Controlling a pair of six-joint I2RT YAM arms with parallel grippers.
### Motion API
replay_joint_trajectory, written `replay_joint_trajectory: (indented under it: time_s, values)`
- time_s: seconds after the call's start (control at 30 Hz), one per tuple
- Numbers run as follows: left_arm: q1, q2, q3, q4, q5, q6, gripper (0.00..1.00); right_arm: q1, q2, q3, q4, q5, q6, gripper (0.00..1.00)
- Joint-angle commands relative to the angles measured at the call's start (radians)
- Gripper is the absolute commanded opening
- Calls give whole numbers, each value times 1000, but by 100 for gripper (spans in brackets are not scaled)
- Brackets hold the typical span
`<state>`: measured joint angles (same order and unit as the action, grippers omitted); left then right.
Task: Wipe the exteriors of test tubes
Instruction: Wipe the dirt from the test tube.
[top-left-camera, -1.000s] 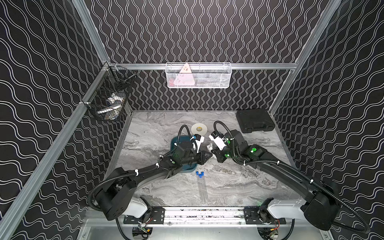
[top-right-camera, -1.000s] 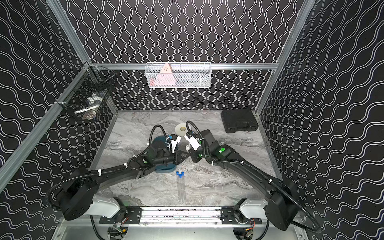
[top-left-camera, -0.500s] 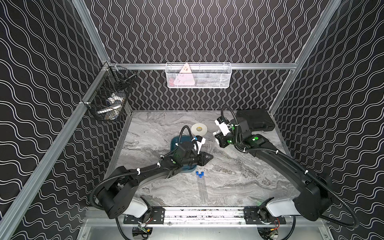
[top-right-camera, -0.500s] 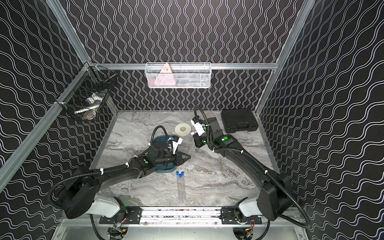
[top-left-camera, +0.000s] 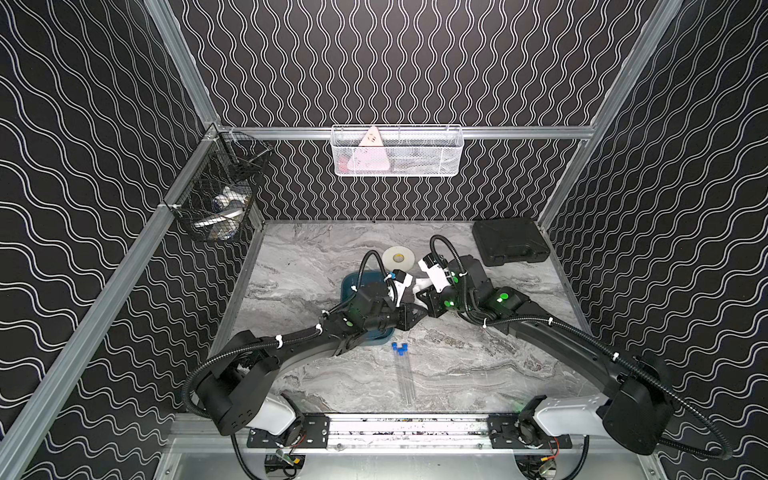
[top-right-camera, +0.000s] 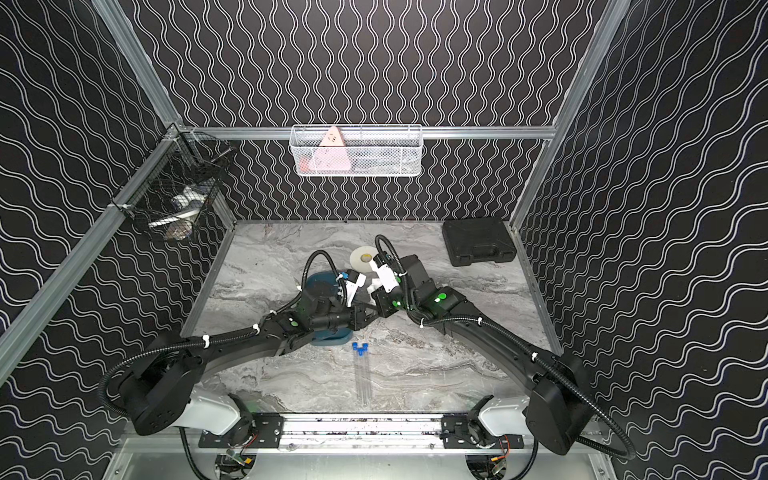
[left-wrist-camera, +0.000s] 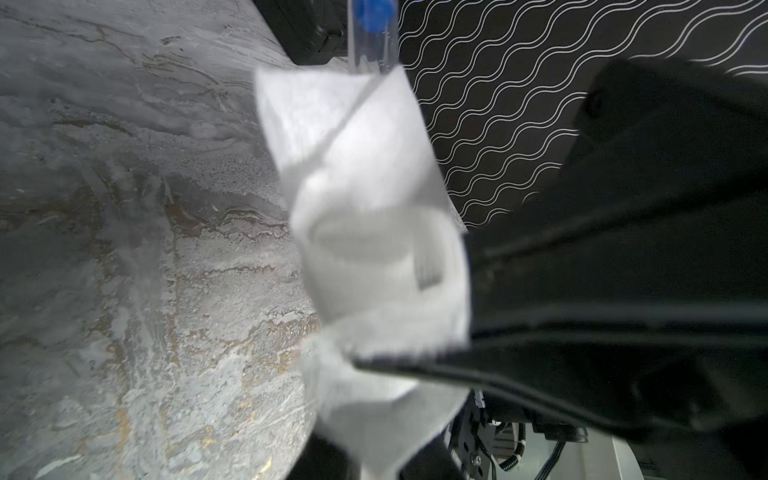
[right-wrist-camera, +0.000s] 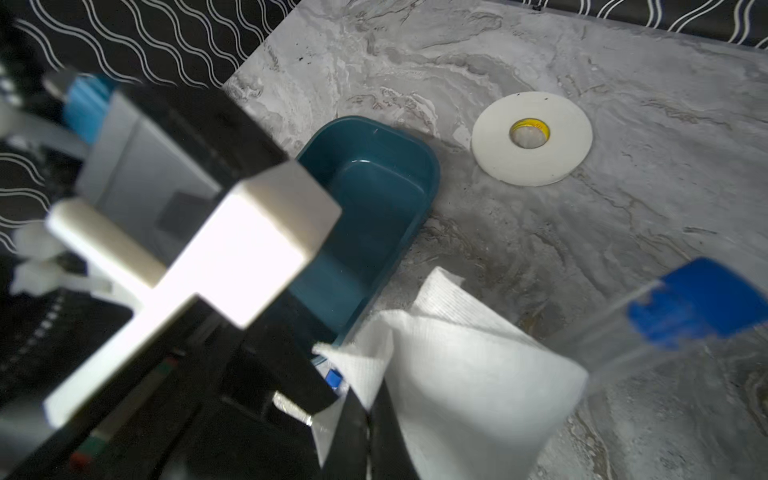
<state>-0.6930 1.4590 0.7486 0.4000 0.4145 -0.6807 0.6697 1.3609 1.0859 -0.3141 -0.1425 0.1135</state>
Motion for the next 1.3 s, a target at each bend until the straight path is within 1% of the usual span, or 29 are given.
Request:
replay_joint_trajectory:
  time_s: [0.0,0.03,0.1,0.2,0.27,0.47,0.53,0.63,0.67,0.7,0.87,1.0,1.1,1.27]
  values:
    - [2,-14,4,22,-7,-1,11,-57,36,39,-5,47,36,0]
    - [1,-18,2,25,-8,-3,11,-75,51,79,-10,45,37,0]
    - [0,-24,-2,25,-10,-4,11,-109,77,99,-17,32,48,0]
    - [1,-32,-6,19,-11,-3,11,-111,75,107,-36,-3,58,0]
    - [1,-38,-7,13,-15,2,11,-91,46,74,-11,-22,77,0]
    - [2,-39,-10,12,-23,4,11,23,-38,-51,41,3,151,0]
    - [2,-35,-12,21,-19,-2,11,33,-52,-79,59,5,166,0]
    - [2,-26,-6,24,-8,-2,11,30,-34,-62,20,73,136,0]
    - [1,-25,-5,25,-6,-2,11,22,-22,-41,-3,101,117,0]
    - [1,-23,-5,24,-5,-2,11,1,-9,-23,-14,105,97,0]
    - [3,-31,-3,16,-6,1,11,-152,41,32,8,20,80,0]
    - [2,-46,0,-2,-15,10,11,-171,52,87,-20,-6,48,0]
    - [2,-49,-2,-1,-20,11,11,-145,23,56,2,-40,67,0]
    - [2,-40,-10,19,-16,-2,11,-40,-15,-20,14,-11,100,0]
